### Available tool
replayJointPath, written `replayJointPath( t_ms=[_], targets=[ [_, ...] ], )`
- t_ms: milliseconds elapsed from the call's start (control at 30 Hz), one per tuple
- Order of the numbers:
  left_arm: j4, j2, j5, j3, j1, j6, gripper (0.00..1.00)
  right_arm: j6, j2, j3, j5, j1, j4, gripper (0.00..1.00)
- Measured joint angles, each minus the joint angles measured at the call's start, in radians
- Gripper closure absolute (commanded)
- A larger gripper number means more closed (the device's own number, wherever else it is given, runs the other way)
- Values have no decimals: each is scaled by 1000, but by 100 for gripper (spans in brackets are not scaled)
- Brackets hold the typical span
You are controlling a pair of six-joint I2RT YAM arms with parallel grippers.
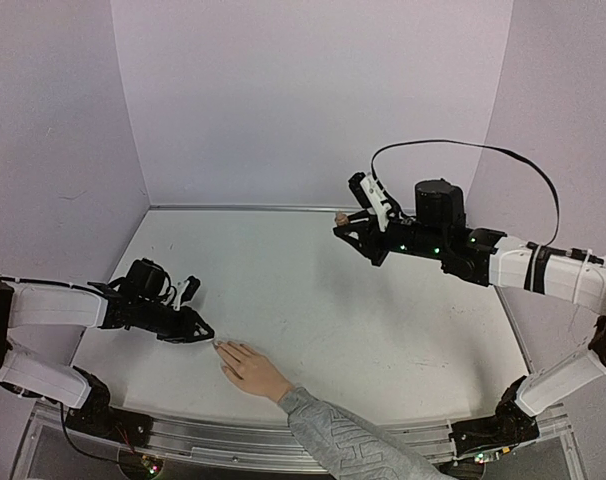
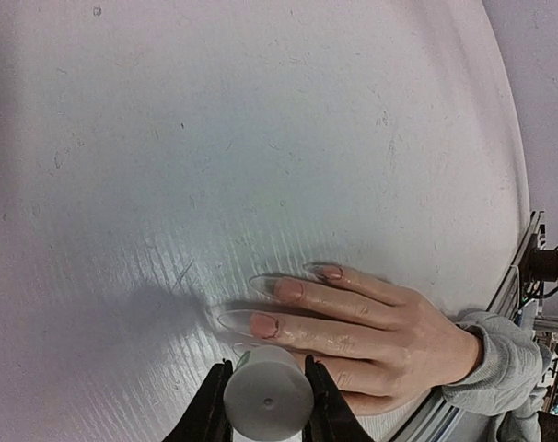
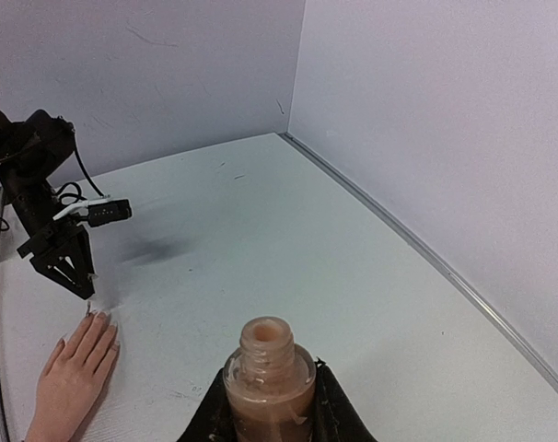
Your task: Paint the nails
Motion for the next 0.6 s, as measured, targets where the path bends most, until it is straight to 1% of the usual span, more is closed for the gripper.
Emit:
replayJointPath(
  t_ms=[600],
  targets=[
    [24, -16, -8, 0, 0, 0, 100, 0, 5, 0, -1, -3, -1, 100]
  ],
)
